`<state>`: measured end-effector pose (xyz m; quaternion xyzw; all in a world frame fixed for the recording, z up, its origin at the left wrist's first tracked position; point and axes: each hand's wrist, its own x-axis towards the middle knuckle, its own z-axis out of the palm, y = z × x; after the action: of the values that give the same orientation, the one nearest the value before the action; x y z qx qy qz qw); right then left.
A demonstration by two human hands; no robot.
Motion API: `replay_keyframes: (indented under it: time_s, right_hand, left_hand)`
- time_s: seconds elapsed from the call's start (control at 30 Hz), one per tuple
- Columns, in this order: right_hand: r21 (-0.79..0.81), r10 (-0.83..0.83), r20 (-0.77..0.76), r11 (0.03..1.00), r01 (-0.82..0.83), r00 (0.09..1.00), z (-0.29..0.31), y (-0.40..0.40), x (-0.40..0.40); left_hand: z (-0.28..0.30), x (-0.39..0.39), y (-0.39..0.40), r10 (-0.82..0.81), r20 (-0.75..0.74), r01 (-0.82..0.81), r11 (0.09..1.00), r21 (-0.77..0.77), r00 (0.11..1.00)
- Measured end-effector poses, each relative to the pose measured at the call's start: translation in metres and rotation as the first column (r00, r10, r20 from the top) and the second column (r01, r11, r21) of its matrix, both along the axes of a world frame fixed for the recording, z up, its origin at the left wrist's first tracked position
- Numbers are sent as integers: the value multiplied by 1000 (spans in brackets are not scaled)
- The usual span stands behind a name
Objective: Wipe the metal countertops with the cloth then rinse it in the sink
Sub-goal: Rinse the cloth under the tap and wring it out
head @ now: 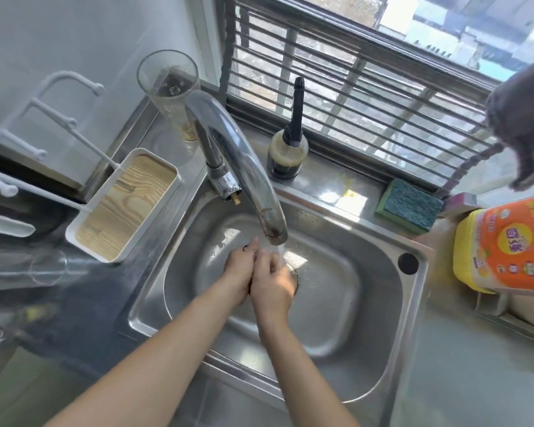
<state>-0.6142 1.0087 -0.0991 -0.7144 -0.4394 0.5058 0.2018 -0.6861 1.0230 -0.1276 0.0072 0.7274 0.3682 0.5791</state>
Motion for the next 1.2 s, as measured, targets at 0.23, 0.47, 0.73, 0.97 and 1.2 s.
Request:
replay_keyframes:
  time_s: [0.23,0.47,0.73,0.97,1.2]
  right_hand:
    - [-230,-219,-68,953,198,973,-41,56,28]
    - [-143,-107,74,983,117,992,-40,44,54]
    - [-307,-216,-94,935,178,972,-25,-3,10]
    - [-253,-241,-43,941,223,970,-27,46,15]
    - [-267,-20,-39,964,9,999,-35,32,24]
  left_hand:
    - [7,17,-21,-261,200,253,965,65,944]
    - [7,-26,-22,-320,184,327,945,-10,929]
    - [2,0,-3,-75,81,76,997,-1,994]
    - [-2,17,-13,-200,93,200,980,15,975]
    - [-8,-6,-14,-147,238,161,986,-43,960]
